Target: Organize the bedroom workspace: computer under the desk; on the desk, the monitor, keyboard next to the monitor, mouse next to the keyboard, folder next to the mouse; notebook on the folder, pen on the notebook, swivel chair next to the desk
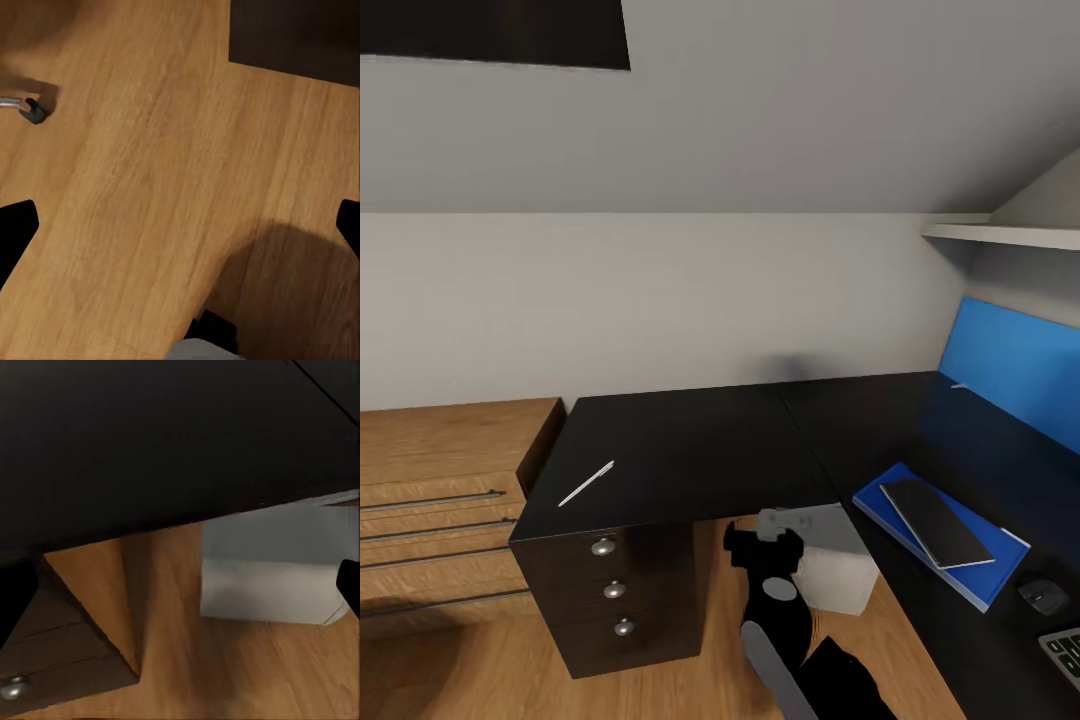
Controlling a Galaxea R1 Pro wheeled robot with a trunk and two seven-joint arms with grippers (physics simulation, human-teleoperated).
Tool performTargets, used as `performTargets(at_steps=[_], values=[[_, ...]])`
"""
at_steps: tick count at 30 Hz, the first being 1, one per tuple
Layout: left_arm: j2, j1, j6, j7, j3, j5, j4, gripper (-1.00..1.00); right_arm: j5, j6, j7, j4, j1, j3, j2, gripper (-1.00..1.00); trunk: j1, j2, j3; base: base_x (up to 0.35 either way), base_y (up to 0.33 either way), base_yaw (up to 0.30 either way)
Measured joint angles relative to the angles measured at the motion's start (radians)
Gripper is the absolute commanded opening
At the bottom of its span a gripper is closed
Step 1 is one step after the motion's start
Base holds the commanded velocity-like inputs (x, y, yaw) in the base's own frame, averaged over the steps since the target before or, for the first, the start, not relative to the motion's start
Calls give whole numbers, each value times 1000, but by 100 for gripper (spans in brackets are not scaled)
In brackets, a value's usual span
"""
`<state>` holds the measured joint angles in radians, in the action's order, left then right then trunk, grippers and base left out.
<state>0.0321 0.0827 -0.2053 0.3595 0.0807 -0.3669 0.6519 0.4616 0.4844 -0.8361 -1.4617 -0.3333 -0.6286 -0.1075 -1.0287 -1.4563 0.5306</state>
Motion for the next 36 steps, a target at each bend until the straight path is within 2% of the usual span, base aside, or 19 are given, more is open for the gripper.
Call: performTargets(at_steps=[4,8,17,19,29,36], values=[[0,0,-40,1,0,0,-2,100,-23,-10,0,1,0,-84,1,100,0,0,0,0,0,0],[0,0,-49,1,0,0,-3,100,-38,-33,0,1,0,-112,0,100,0,0,0,0,0,0],[0,0,-53,1,0,0,-4,100,-45,-64,2,4,0,-124,-3,100,0,0,2,0,0,145],[0,0,-53,1,0,0,-4,100,-45,-117,3,4,0,-126,-2,100,0,0,3,0,0,255],[-1,0,-53,1,0,0,-4,100,-45,-129,3,4,0,-128,-2,100,0,0,8,0,0,257],[-2,0,-53,1,0,0,-5,100,-45,-130,3,4,0,-154,-2,100,0,0,11,0,0,257]])
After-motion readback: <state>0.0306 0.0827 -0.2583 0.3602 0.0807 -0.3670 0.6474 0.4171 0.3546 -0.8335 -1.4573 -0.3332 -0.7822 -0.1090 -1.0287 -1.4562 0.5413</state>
